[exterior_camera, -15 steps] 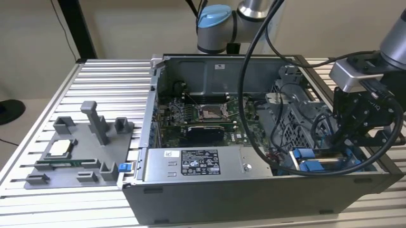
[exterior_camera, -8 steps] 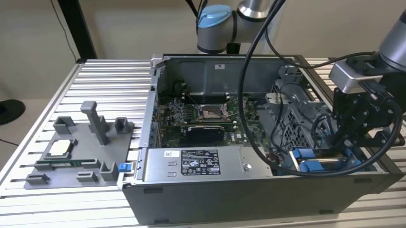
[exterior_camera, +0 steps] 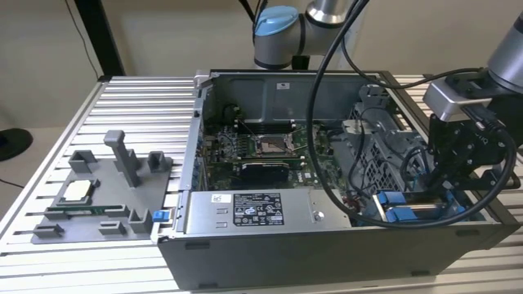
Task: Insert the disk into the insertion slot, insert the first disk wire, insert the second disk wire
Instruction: 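Insert the first disk wire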
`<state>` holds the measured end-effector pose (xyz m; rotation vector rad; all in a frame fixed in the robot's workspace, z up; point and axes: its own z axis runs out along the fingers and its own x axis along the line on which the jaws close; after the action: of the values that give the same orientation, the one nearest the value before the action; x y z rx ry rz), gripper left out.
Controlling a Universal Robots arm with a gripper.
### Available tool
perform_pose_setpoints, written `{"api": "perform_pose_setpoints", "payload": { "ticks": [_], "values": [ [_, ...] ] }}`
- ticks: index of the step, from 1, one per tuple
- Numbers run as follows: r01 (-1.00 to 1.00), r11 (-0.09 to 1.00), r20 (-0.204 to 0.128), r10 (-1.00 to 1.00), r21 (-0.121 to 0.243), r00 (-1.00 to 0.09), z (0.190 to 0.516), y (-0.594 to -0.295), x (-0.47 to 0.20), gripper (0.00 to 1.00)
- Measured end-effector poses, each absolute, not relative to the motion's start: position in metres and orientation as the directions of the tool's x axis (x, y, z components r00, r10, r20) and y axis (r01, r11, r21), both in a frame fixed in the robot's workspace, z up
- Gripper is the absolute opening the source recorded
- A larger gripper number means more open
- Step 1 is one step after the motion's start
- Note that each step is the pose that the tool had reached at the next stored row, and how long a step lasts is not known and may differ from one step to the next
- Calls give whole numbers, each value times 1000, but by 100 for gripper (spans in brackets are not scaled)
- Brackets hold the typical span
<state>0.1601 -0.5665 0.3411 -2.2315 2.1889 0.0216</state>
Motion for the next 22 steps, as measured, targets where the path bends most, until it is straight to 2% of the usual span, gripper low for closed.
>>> {"api": "perform_pose_setpoints", "payload": {
  "ticks": [22],
  "values": [
    [-998,66,-25,-997,-1,-66,336,-567,160,0]
  ]
}}
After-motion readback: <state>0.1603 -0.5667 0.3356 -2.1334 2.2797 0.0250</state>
